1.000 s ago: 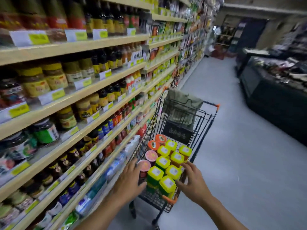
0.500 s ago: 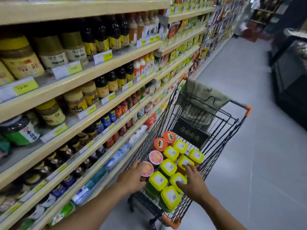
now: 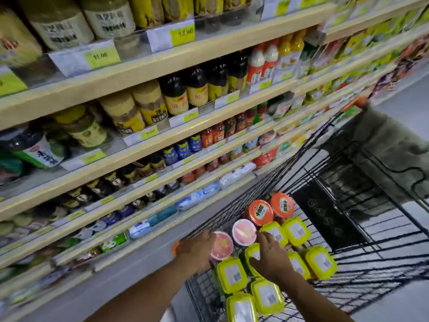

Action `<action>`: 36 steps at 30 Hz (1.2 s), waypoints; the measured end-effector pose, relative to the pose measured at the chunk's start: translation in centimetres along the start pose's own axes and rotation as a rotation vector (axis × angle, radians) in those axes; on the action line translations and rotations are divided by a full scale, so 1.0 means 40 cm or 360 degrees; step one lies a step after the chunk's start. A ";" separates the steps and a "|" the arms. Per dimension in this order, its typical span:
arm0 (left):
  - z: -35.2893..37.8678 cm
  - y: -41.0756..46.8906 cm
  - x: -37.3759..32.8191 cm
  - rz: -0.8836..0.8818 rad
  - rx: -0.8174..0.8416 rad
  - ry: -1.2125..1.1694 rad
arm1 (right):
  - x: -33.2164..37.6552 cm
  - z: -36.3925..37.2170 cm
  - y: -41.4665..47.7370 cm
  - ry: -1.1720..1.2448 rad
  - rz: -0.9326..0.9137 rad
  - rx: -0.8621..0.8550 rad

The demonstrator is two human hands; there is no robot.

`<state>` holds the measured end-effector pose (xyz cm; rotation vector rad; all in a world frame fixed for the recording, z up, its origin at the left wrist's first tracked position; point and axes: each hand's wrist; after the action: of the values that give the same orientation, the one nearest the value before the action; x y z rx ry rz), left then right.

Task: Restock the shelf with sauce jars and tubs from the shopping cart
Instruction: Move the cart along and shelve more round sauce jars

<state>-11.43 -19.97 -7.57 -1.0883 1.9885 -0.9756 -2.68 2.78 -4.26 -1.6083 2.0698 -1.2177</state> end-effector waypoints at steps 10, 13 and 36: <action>-0.013 0.169 -0.033 -0.0063 0.0162 0.0182 | -0.015 0.012 0.285 -0.0451 -0.0009 0.0246; 0.001 0.211 -0.041 -0.0039 0.0186 0.0225 | -0.021 0.022 0.343 -0.0590 0.0001 0.0289; 0.085 0.236 -0.013 -0.0192 0.0013 0.0335 | -0.008 0.064 0.419 -0.0704 0.0015 0.0278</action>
<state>-12.10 -16.98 -17.12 -1.1526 2.1020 -1.2041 -12.32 2.59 -18.24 -1.6078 1.6487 -0.9069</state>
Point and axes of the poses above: each hand's wrist, its own y-axis towards the middle knuckle, its own z-axis out of the palm, x = y × z, and after that the axes turned 13 degrees about x, right-handed
